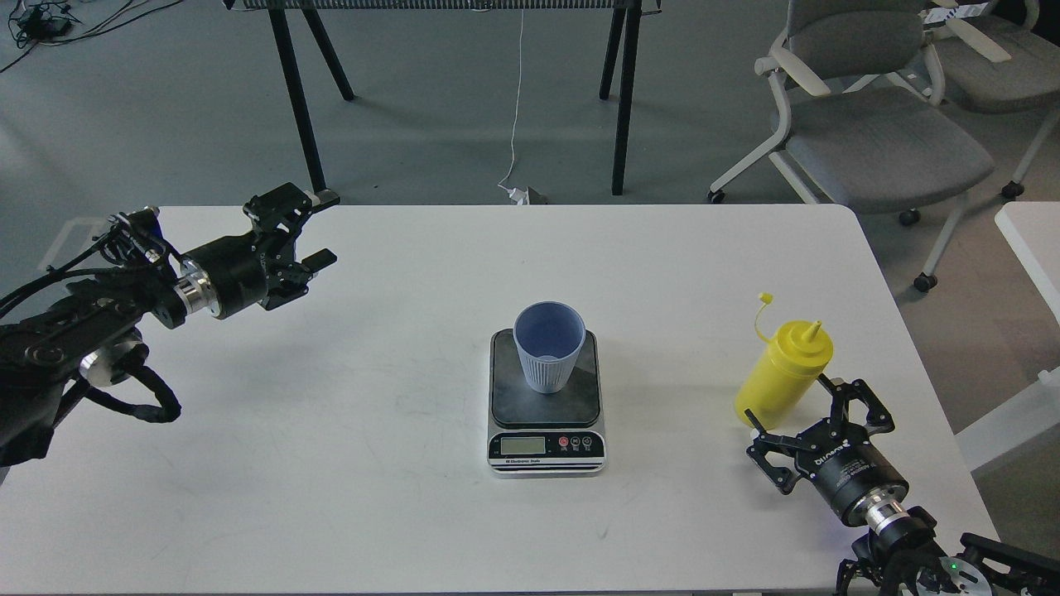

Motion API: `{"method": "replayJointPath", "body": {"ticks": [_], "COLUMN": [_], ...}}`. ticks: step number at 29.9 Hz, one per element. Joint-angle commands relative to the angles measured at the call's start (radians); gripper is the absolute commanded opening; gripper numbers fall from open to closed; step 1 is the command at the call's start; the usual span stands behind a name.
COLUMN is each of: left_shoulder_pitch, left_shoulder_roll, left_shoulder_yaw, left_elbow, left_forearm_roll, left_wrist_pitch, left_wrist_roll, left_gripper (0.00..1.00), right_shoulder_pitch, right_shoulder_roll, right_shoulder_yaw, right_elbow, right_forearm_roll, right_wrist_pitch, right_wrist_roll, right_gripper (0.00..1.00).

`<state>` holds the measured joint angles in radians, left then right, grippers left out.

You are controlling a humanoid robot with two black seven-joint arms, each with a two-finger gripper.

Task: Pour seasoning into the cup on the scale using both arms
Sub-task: 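Bring the right gripper low toward the yellow squeeze bottle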

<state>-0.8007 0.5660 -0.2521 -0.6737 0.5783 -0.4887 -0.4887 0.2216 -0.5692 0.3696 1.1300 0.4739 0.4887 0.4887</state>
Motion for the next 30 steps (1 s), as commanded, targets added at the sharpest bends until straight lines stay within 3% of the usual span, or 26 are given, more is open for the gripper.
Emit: {"method": "replayJointPath", "body": {"ticks": [1, 23, 28, 30], "left_shoulder_pitch": [0.002, 0.011, 0.017, 0.017], "left_shoulder_roll": [-0.002, -0.003, -0.003, -0.003], "left_shoulder_yaw": [0.001, 0.002, 0.001, 0.001], "left_elbow": [0.0, -0.001, 0.0, 0.0], "left_forearm_roll": [0.0, 0.0, 0.0, 0.0], "left_wrist_pitch": [0.0, 0.0, 0.0, 0.0], "left_wrist_roll": [0.0, 0.0, 0.0, 0.0], "left_gripper": [1.0, 1.0, 1.0, 1.0], "right_shoulder_pitch": [0.002, 0.038, 0.038, 0.036], "right_shoulder_roll": [0.002, 0.015, 0.015, 0.015], "right_shoulder_yaw": [0.0, 0.011, 0.008, 0.008], "right_elbow": [-0.001, -0.024, -0.035, -0.035], "right_forearm_roll": [0.0, 0.002, 0.002, 0.0], "right_wrist_pitch": [0.0, 0.0, 0.0, 0.0], "right_wrist_roll": [0.0, 0.0, 0.0, 0.0], "right_gripper": [0.99, 0.99, 0.93, 0.8]}}
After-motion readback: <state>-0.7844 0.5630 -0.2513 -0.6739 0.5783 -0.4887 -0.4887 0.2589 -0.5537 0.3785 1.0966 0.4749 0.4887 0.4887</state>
